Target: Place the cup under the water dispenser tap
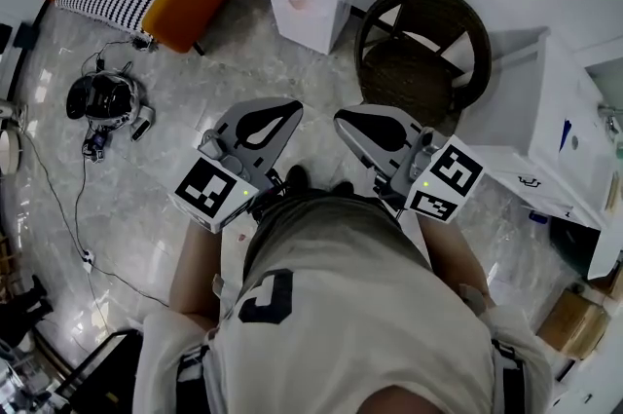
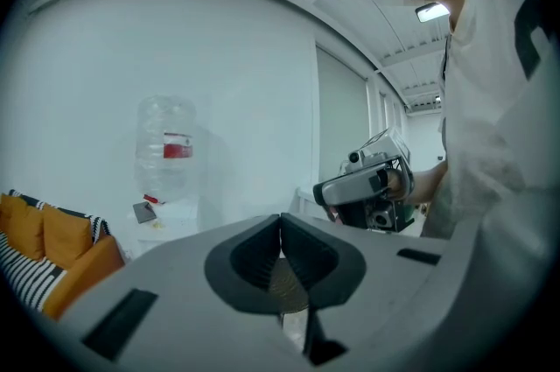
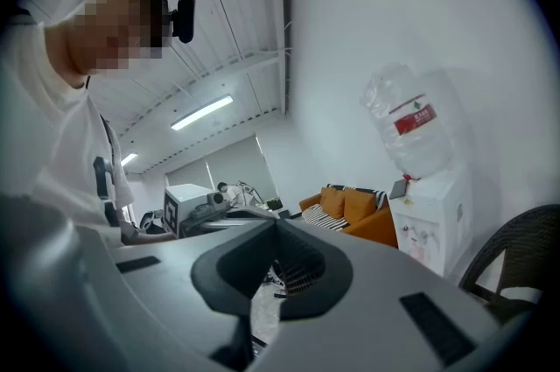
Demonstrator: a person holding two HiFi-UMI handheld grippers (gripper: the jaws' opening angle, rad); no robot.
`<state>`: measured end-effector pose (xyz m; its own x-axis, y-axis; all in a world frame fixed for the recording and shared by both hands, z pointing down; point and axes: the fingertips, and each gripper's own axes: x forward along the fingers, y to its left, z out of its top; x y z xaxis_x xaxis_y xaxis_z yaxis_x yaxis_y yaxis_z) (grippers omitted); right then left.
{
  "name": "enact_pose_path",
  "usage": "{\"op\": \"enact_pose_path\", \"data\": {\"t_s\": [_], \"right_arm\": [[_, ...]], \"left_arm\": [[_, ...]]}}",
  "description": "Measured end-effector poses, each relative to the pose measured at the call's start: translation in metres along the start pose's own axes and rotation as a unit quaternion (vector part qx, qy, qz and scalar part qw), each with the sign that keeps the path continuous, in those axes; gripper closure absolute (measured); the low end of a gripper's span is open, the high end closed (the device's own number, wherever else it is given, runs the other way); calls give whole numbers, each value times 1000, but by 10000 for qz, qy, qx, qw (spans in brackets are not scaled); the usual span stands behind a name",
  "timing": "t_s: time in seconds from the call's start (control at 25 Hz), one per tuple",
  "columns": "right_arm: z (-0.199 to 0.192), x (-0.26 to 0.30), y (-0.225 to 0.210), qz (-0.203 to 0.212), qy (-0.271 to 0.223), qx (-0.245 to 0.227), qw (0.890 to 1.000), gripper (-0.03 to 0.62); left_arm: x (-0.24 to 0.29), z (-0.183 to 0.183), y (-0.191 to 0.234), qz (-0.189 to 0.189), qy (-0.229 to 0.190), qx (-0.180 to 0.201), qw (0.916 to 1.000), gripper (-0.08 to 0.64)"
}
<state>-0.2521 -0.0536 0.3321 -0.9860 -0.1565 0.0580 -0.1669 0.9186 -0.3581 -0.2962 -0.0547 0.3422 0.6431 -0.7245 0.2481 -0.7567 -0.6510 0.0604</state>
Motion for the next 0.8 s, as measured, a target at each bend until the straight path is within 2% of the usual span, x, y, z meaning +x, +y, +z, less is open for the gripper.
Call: {"op": "enact_pose_path", "data": {"t_s": [0.4, 0.64, 0.8], "right_arm": [[-3, 18, -1, 116, 112, 19, 9999, 566], [-2, 38, 7, 256, 184, -15, 9995, 566], [-2, 49, 9, 256, 176, -64, 9995, 566]], "left_arm": [[-12, -10, 19, 206, 90, -85, 9997, 502], [-28, -2, 33, 358, -90, -219, 9991, 502], [-35, -6, 40, 351, -99, -122, 9993, 502]]}}
